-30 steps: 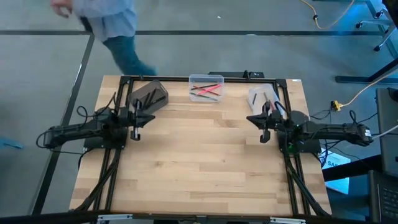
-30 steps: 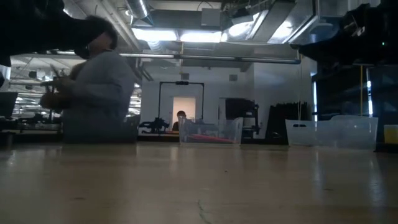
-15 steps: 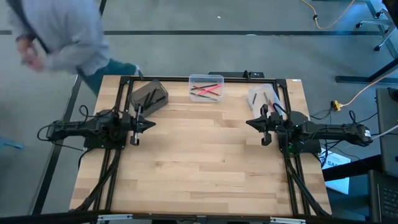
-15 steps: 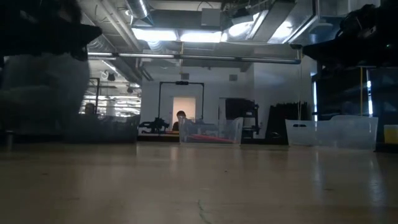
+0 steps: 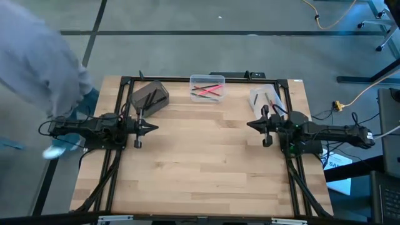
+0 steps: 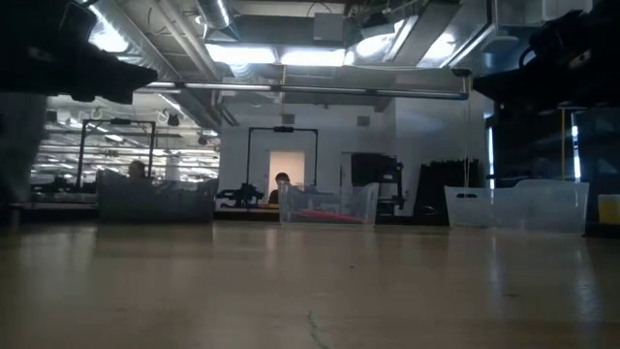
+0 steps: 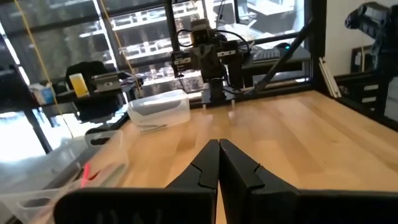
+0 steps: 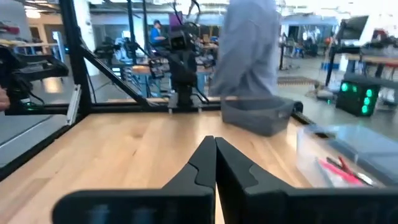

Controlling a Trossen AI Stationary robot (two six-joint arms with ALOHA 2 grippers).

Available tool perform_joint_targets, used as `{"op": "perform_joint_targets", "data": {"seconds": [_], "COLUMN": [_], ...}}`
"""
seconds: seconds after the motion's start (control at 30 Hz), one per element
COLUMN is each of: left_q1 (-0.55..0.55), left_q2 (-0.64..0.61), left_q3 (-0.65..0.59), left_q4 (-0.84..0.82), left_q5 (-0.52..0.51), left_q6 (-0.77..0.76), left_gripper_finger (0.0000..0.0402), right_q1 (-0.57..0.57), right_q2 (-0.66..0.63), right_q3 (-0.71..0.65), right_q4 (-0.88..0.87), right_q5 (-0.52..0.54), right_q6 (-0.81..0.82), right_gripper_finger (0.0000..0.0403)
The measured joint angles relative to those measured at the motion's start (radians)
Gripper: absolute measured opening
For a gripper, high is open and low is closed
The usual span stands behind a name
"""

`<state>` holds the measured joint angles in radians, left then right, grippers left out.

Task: Sort crayons/erasers/pens/pencils in bins
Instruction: Return to Home Position

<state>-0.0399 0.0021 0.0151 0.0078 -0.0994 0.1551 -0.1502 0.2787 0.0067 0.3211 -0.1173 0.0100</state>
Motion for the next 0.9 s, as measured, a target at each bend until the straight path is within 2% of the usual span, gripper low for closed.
{"op": "perform_joint_targets", "data": {"seconds": [0.2,0.5,0.6,0.7,0.8,0.9], "left_q1": [0.000,0.000,-0.004,-0.017,-0.024,-0.025], "left_q2": [0.000,0.000,0.000,0.000,0.000,0.000], "left_q3": [0.000,0.002,0.038,0.055,0.050,0.012], "left_q4": [0.000,0.003,0.000,-0.005,-0.006,0.040], "left_q5": [0.001,0.027,0.060,0.110,0.101,0.068], "left_q6": [0.061,-0.010,-0.029,-0.029,-0.020,0.008], "left_gripper_finger": [0.0001,0.0000,0.0001,0.0000,0.0000,0.0000], "right_q1": [-0.011,-0.011,-0.013,-0.028,-0.038,-0.039], "right_q2": [0.000,-0.009,-0.076,-0.179,-0.281,-0.273], "right_q3": [0.000,0.000,0.000,0.000,0.000,0.000], "right_q4": [-0.016,-0.011,-0.025,-0.140,-0.211,-0.233], "right_q5": [-0.024,-0.046,-0.077,-0.080,-0.118,-0.158], "right_q6": [0.024,0.022,-0.037,-0.044,-0.033,-0.036], "right_gripper_finger": [0.0005,0.0006,0.0003,0.0006,0.0006,0.0003]}}
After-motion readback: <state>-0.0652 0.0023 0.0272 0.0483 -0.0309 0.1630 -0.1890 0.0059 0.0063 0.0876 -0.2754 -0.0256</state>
